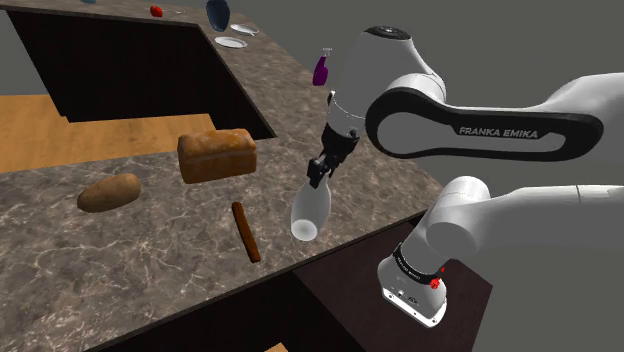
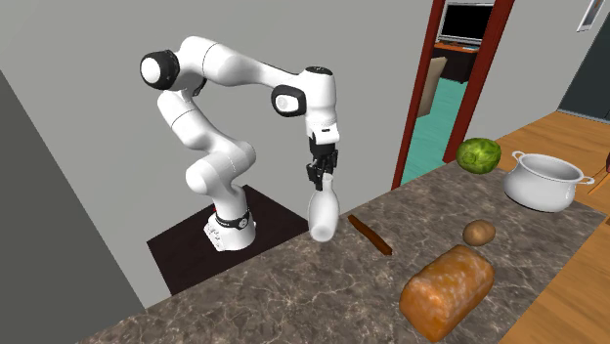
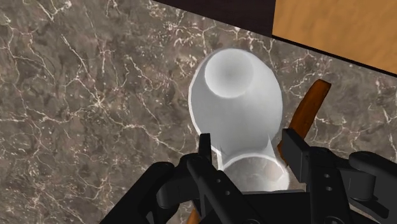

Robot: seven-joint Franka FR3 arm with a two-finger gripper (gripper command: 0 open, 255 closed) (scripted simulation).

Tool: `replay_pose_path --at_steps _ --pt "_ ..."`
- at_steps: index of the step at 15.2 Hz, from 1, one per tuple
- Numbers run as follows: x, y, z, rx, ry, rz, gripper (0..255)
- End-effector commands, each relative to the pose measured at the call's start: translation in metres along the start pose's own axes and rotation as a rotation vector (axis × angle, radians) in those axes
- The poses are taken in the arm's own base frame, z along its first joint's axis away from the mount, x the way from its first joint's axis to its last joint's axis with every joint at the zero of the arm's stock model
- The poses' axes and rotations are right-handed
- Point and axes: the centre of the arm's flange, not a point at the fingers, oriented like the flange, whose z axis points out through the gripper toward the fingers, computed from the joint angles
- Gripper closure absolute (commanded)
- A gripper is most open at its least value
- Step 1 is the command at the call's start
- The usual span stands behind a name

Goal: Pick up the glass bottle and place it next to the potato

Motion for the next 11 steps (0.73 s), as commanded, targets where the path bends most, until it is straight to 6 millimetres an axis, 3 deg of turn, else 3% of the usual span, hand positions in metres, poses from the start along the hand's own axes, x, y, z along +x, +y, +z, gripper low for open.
replay_pose_path --at_steps 1,11 --pt "0.001 0.0 -0.012 0.0 0.0 0.0 255" --pt "0.007 0.002 -0.064 0.0 0.0 0.0 255"
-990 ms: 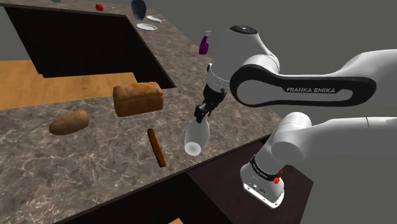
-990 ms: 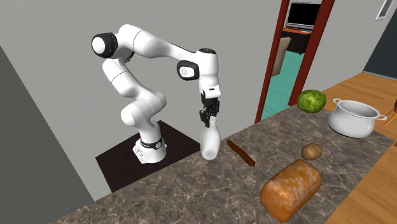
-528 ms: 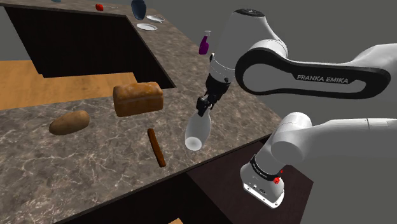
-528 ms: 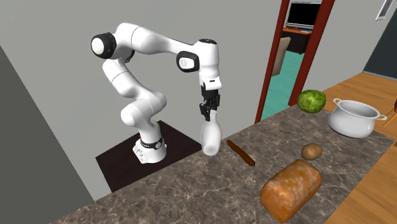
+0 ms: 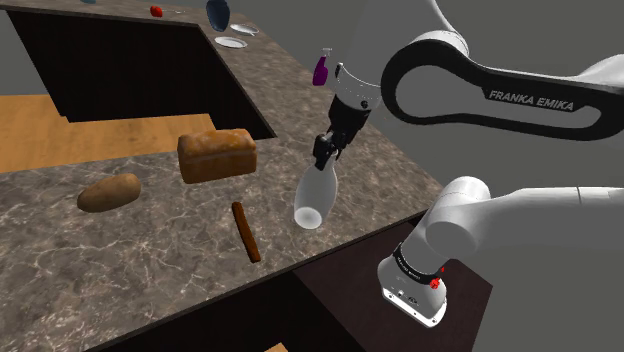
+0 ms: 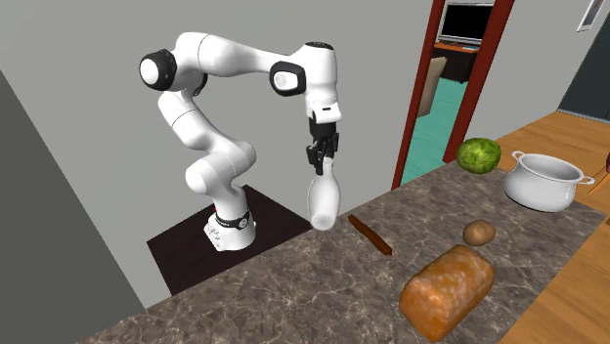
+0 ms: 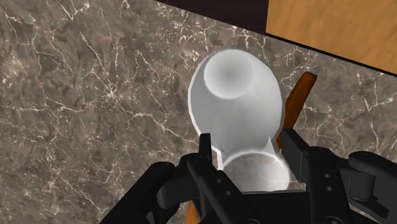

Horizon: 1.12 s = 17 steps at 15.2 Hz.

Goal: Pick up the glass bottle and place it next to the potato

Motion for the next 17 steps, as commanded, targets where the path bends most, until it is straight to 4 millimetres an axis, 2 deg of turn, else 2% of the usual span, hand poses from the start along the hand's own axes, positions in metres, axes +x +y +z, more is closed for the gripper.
replay_pose_path --at_steps 1,17 --pt "0.002 0.0 -0.011 0.0 0.0 0.0 255" --pt "0.011 0.002 -0.095 0.0 0.0 0.0 255"
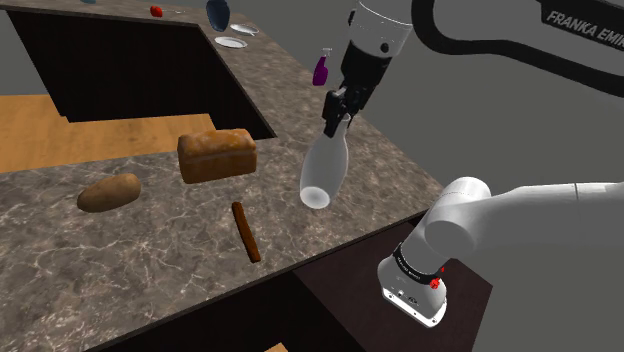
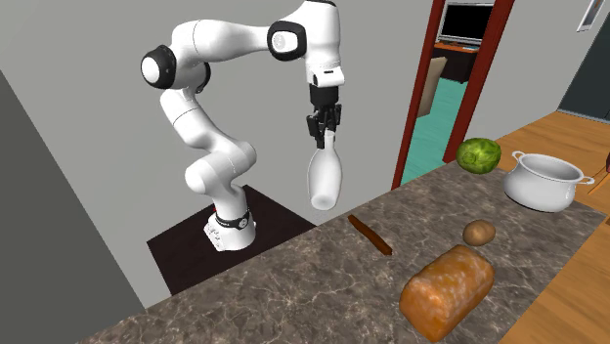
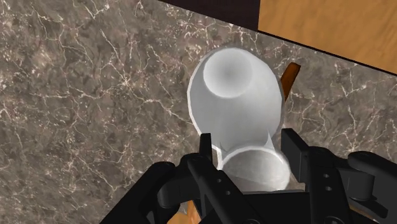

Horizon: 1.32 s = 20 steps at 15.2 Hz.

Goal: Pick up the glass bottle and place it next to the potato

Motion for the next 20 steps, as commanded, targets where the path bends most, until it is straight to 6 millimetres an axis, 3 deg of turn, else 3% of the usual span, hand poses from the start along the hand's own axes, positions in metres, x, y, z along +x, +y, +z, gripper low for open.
replay_pose_path --at_steps 1,20 --pt "0.001 0.0 -0.011 0.0 0.0 0.0 255" --pt "0.012 0.003 -0.111 0.0 0.0 0.0 255"
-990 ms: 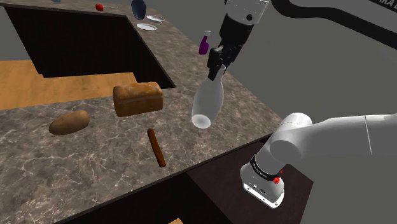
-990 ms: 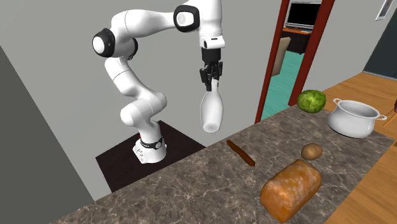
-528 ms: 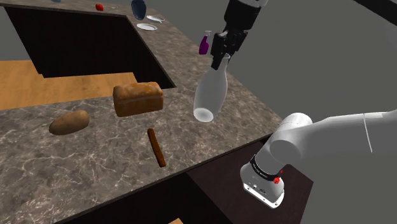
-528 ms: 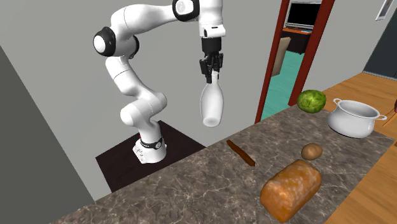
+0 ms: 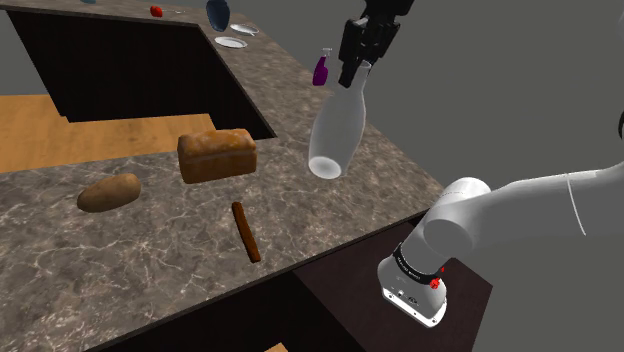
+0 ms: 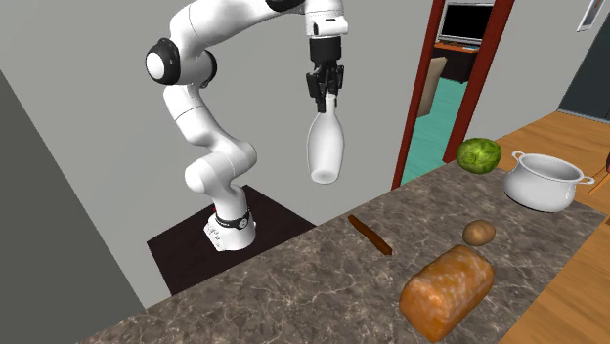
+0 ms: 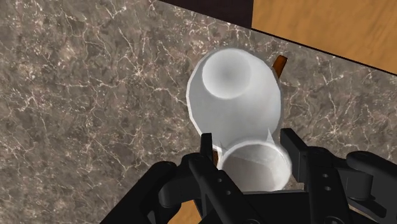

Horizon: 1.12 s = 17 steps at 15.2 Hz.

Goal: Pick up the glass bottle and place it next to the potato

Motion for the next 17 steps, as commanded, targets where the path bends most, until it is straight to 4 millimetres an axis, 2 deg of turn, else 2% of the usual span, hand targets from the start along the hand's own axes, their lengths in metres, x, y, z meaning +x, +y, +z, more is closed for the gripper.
replay_pose_path --at_steps 1,6,17 --pt "0.002 0.0 -0.01 0.0 0.0 0.0 255" --pt "0.004 0.0 -0.033 0.0 0.0 0.0 255" --pt "0.089 -0.101 0.026 0.0 0.0 0.0 255"
